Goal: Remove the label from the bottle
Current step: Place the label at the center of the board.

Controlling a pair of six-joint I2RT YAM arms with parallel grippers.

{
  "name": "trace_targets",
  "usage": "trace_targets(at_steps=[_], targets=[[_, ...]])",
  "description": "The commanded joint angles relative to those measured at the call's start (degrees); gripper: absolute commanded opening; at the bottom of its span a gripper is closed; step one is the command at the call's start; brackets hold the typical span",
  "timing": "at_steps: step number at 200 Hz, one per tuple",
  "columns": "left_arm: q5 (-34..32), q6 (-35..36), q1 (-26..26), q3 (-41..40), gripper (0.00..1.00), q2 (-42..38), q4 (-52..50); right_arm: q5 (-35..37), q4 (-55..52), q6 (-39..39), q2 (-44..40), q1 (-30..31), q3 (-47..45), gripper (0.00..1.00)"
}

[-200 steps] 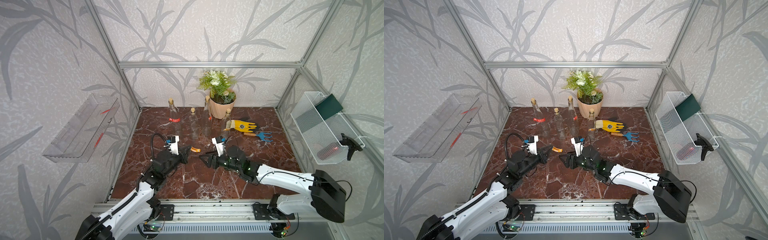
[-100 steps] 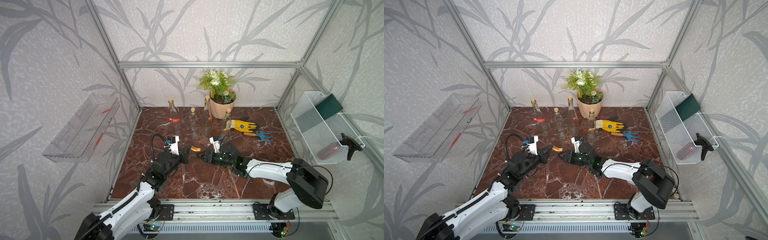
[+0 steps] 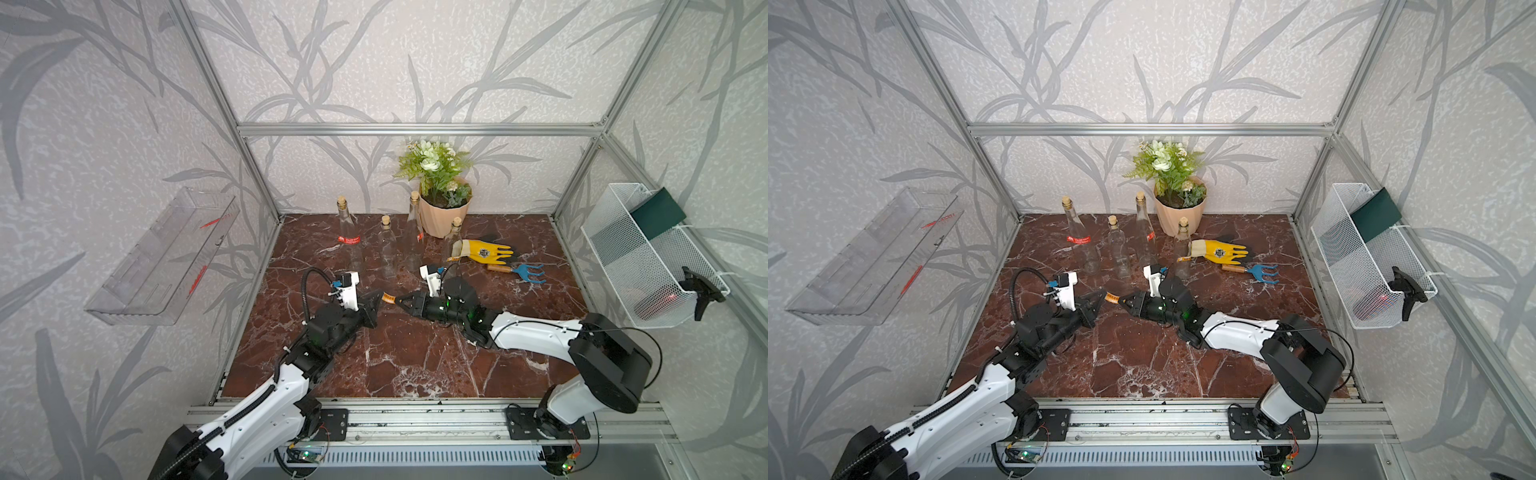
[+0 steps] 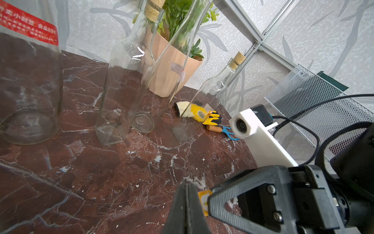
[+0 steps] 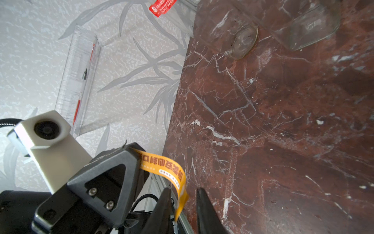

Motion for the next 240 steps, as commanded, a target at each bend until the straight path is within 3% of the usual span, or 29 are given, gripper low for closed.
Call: trace_targets(at_steps=[1, 57, 110, 141, 199, 240], targets=[[-1.06, 0.00, -0.28, 0.03, 0.00, -0.15, 1.06, -0.86, 1.53, -0.21, 0.57, -0.56, 1.53, 0.19], [-0.90, -0.18, -0.30, 0.42, 0.00, 0.69, 0.66, -1.60, 1.02, -1.07, 0.59, -1.31, 1.86, 0.04], [-2.12, -0.01, -0.61, 1.16, 0.34, 0.29, -1.90, -6.14, -4.12, -4.69, 0.74, -4.35, 3.56, 0.00], [-4.86, 0.14, -0.61, 1.01, 0.43, -3.18, -5.87, -5.76, -6.59, -7.24, 0.46, -4.35, 2.56, 0.00], [-8.61, 0.13, -0.61, 1.13, 0.46, -9.27, -14.09, -5.48, -11.96, -11.09, 1.17, -4.11, 2.01, 0.00], [-8.93, 0.72, -0.66, 2.90, 0.47, -10.99, -18.82, -0.89, -15.61, -13.74, -3.70, -2.62, -1.01, 0.00]])
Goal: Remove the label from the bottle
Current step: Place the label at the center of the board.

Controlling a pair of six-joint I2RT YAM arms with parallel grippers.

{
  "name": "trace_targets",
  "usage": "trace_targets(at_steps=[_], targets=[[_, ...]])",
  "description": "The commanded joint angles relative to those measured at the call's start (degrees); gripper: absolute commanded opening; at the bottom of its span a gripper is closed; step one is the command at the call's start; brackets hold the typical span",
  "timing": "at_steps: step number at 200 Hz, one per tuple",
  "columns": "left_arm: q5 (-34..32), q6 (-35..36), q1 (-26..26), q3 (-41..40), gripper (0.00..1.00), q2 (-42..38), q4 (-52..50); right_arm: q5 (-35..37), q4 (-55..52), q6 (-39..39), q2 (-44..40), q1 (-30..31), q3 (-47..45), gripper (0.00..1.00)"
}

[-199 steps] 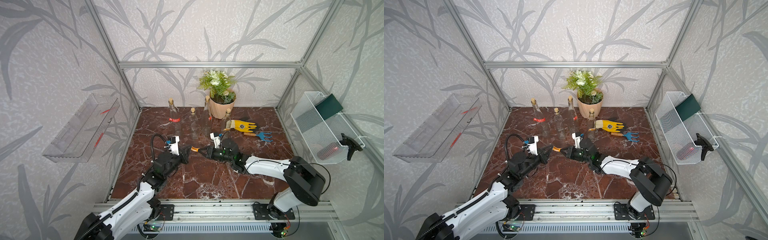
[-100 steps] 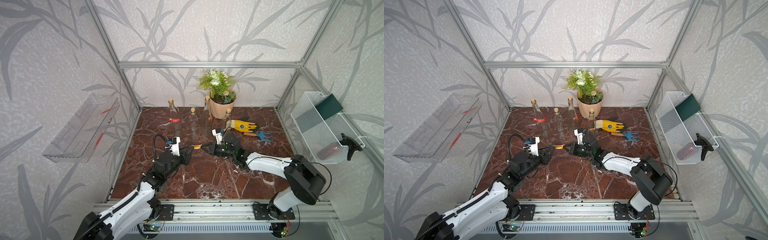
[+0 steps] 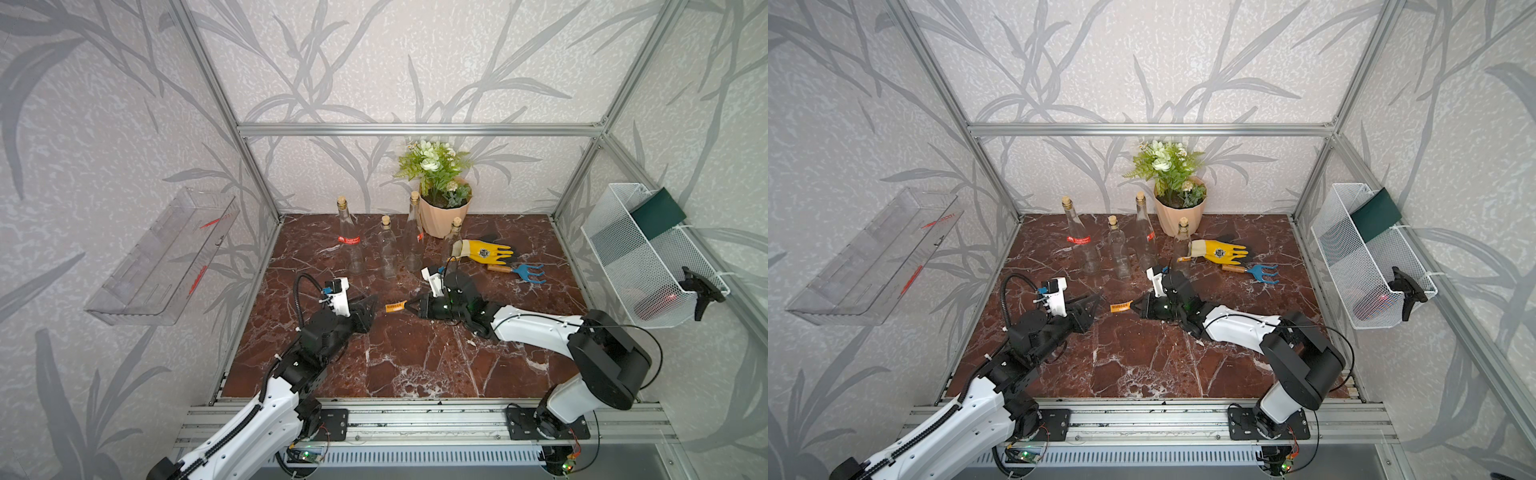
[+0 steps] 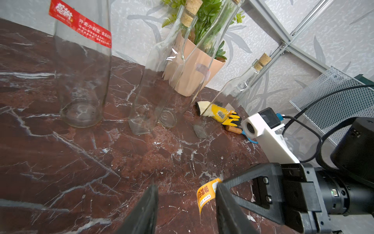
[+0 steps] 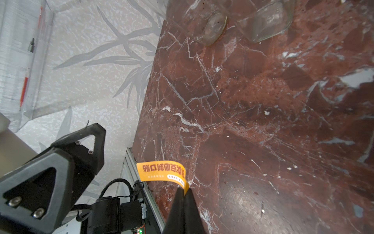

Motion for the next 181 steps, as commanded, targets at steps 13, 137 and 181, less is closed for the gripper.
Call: trace_targets(at_steps=[13, 137, 181], targets=[[-0.98, 0.84, -0.22, 3.90, 0.47, -0.55, -5.45, 4.48, -2.14, -1.68, -5.37, 1.41, -4.17, 0.00], [5.12, -1.91, -2.50, 5.46, 0.47, 11.47, -3.86, 9.48, -9.60, -6.69, -9.62, 5.18, -6.68, 0.00], [5.27, -2.07, -3.20, 5.95, 0.47, 14.65, -1.92, 10.28, -10.59, -7.06, -9.71, 5.65, -7.33, 0.00]])
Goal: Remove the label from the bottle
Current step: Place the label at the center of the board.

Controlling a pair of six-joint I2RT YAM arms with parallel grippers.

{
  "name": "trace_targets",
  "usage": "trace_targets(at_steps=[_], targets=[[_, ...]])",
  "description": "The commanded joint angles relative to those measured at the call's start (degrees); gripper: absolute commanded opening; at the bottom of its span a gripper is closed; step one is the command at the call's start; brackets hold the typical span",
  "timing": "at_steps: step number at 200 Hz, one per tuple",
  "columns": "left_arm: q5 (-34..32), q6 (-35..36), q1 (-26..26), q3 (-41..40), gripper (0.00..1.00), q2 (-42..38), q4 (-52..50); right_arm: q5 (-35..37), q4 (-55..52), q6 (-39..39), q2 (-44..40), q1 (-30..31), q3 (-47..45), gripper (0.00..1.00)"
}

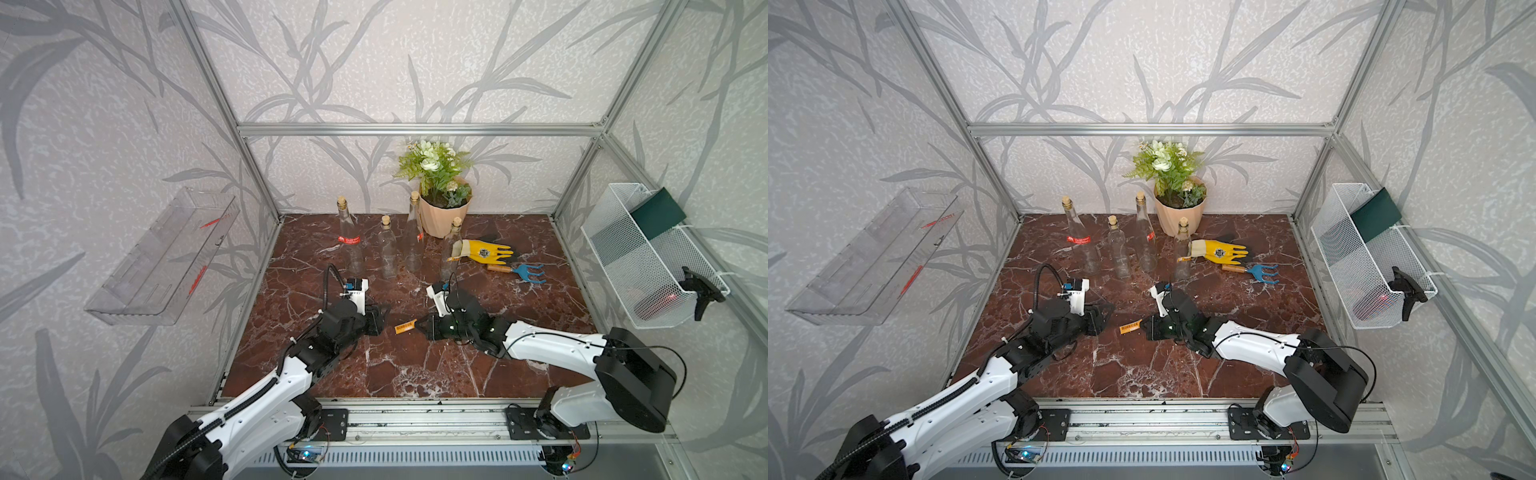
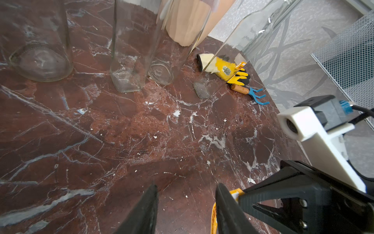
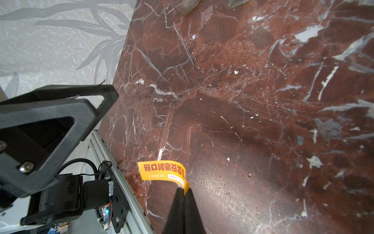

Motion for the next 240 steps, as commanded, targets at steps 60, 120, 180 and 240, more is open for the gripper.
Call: trace_targets(at_steps=[60, 120, 180, 240], targets=[[-0.68, 3.04, -3.01, 4.88, 0.45, 2.67, -3.63, 1.78, -0.86, -1.46, -0.39, 1.19, -1.74, 0.00], [-2.57, 3.93, -5.74, 5.09, 0.42, 3.86, -7.77, 1.87, 0.55, -1.88, 2.76, 3.38, -1.65, 0.00], [-3.75, 0.83, -7.39, 2.78, 0.39, 5.29, -9.17, 2.01, 3.78, 0.83, 7.49, 3.59, -2.13, 0.00], [-3.03, 0.84, -8.83, 1.66, 0.34, 6.50, -9.80, 1.87, 3.76, 2.38, 9.79, 3.54, -1.47, 0.02]])
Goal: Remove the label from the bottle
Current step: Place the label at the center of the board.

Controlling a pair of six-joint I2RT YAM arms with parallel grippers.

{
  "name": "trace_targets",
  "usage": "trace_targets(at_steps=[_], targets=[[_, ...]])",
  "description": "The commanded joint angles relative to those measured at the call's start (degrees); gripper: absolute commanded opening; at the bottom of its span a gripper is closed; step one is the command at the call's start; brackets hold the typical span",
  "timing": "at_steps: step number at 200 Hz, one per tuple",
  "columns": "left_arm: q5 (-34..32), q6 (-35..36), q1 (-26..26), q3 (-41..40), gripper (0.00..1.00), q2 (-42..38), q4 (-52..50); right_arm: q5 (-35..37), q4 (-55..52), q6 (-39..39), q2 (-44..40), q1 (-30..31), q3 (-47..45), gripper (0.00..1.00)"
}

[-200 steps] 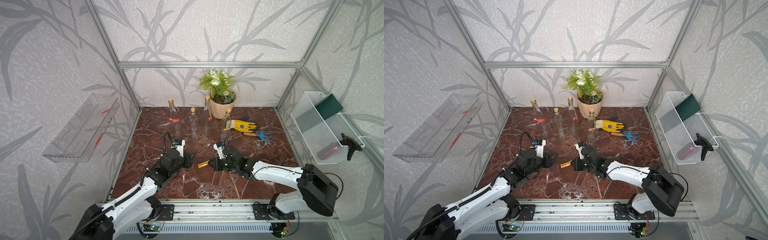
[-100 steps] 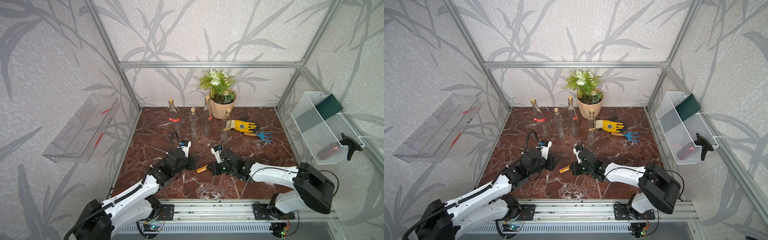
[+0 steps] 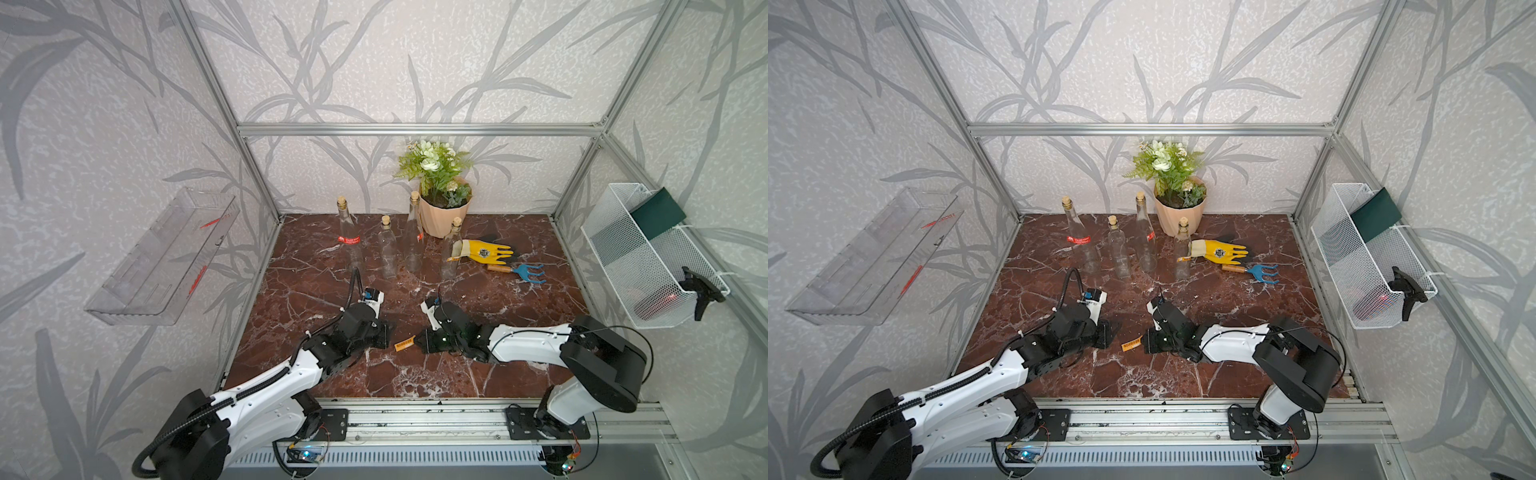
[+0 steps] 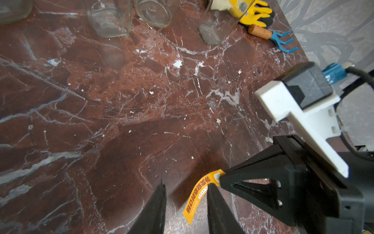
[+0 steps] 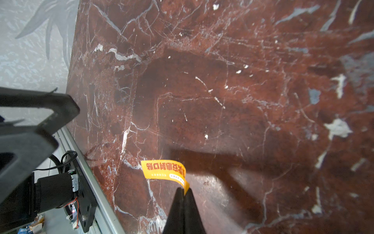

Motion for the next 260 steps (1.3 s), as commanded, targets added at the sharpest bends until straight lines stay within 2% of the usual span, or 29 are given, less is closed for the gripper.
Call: trace_targets(at_steps=[1, 260], targets=[[-0.77, -0.41, -1.01, -0.75, 0.34, 0.50, -0.64, 0.19, 1.44, 1.07, 0.76, 0.24, 0.23, 0.01], [3.39, 4.40, -5.74, 3.77, 0.22, 15.92, -2.06, -2.12, 0.00, 1.71, 3.90, 0.31, 2.71, 0.11]])
